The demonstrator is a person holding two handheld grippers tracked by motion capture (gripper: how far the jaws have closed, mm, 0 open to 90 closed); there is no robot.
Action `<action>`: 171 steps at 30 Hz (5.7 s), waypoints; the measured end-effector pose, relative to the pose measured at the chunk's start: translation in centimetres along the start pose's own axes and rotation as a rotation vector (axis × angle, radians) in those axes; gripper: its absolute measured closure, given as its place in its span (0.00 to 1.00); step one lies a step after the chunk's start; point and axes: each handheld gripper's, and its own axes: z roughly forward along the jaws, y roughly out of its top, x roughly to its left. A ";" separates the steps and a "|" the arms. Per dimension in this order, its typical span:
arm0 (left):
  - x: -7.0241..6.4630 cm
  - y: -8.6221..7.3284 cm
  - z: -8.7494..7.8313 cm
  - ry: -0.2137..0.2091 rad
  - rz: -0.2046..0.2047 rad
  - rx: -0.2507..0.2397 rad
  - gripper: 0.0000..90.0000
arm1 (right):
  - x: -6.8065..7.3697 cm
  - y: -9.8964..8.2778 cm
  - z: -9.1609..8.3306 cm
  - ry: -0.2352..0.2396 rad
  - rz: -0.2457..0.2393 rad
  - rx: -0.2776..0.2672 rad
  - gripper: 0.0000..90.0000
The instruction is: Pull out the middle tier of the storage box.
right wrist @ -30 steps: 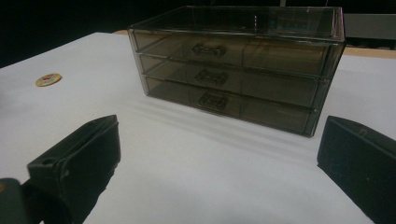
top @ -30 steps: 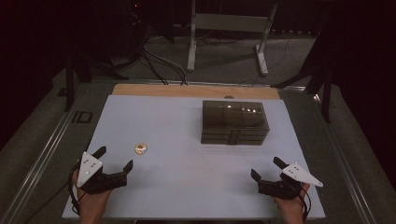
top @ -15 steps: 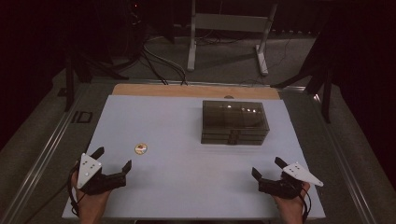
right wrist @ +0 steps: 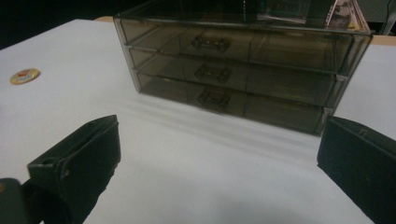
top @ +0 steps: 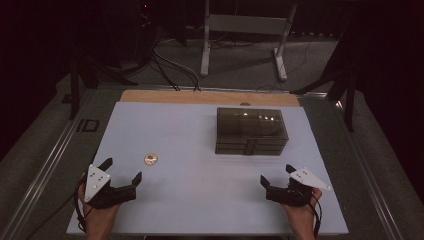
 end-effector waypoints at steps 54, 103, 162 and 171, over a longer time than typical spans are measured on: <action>0.0 0.1 -0.4 0.027 -0.017 -0.017 0.01 | 2.7 2.0 5.6 -0.151 0.039 -0.009 0.00; 0.1 0.0 -0.4 0.034 -0.020 -0.022 0.01 | 4.6 2.0 9.7 -0.269 0.056 -0.035 0.01; 0.4 -0.1 -0.6 0.040 -0.035 -0.030 0.01 | 5.8 0.7 12.2 -0.438 0.138 -0.025 0.62; 0.4 -0.1 -0.6 0.038 -0.033 -0.029 0.01 | 5.8 0.6 12.3 -0.442 0.138 -0.028 0.62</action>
